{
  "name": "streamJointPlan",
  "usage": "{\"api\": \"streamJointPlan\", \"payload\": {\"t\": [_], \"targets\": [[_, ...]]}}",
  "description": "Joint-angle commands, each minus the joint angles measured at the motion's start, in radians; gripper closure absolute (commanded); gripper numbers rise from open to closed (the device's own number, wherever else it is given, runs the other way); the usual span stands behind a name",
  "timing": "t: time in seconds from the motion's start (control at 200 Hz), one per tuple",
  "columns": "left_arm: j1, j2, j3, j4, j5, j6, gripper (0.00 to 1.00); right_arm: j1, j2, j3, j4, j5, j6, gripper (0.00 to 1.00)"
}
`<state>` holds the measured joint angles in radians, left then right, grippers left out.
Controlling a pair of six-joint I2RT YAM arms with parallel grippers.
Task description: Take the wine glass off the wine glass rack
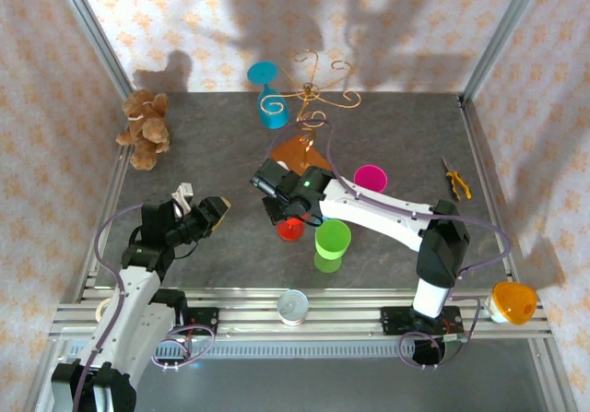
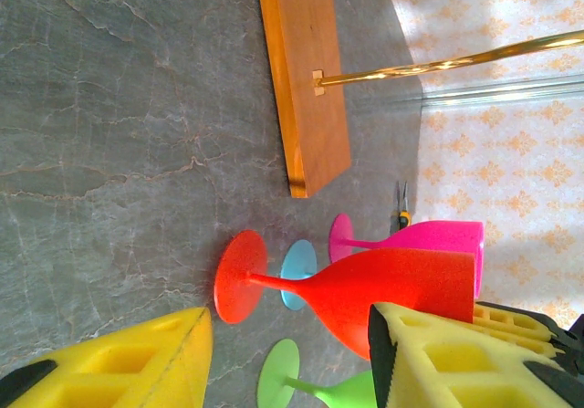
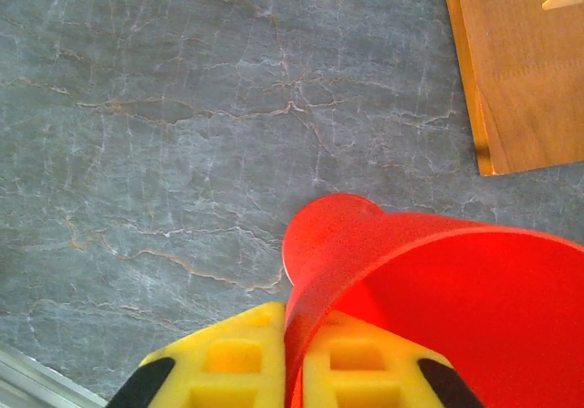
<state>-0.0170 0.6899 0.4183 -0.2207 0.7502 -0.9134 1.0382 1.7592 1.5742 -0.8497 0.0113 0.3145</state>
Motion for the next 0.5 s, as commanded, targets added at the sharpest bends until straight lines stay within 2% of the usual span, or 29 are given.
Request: {"api": "streamJointPlan", "payload": {"t": [0.0, 0.205, 0.496], "targets": [[0.007, 0.003, 0.025, 0.001, -0.017, 0.030, 0.51, 0.008, 0.011, -0.006, -0.012, 0.018, 0.015, 0.88], [0.008, 0.002, 0.020, 0.002, -0.016, 0.029, 0.51, 0.013, 0.023, 0.003, -0.016, 0.021, 0.016, 0.80], [0.008, 0.000, 0.022, 0.008, -0.013, 0.025, 0.51, 0.018, 0.026, 0.041, -0.030, 0.022, 0.011, 0.73]]}}
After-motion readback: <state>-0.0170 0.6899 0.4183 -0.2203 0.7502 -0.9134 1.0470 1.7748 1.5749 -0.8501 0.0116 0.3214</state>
